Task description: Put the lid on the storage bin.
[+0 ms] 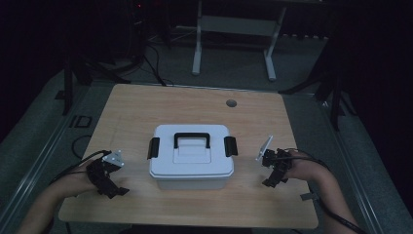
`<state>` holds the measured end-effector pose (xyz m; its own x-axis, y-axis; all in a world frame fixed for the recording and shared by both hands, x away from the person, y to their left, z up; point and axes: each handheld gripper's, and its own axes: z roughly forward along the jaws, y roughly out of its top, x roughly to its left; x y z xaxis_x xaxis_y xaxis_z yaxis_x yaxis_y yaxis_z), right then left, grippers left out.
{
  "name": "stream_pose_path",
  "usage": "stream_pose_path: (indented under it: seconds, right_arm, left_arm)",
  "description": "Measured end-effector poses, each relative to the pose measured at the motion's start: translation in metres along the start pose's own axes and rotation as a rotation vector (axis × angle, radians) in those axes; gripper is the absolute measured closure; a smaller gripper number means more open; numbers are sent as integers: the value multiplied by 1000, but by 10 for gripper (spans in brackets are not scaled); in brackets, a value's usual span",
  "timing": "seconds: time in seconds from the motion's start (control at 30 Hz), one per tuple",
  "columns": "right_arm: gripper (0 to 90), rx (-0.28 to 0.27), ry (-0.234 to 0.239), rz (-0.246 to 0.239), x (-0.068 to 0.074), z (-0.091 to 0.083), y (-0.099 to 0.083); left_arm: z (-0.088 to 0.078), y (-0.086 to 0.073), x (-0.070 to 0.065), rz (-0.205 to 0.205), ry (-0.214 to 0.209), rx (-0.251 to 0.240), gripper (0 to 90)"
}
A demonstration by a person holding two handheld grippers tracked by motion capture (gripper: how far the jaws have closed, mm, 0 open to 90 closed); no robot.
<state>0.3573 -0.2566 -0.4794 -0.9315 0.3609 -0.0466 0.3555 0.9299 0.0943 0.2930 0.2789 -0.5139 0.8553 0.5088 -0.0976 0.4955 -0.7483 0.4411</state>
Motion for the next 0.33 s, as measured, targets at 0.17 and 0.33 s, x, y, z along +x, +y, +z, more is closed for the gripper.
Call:
stream_pose_path:
  seconds: [0.17,0.33]
  right_arm:
    - [139,0,6,11,0,3,-5]
    - [139,5,11,21,-1,6,-10]
  left_arm:
    - [7,-8,-1,-9,-10,-5,13]
    - [5,-10,-1,-17,-7,1,14]
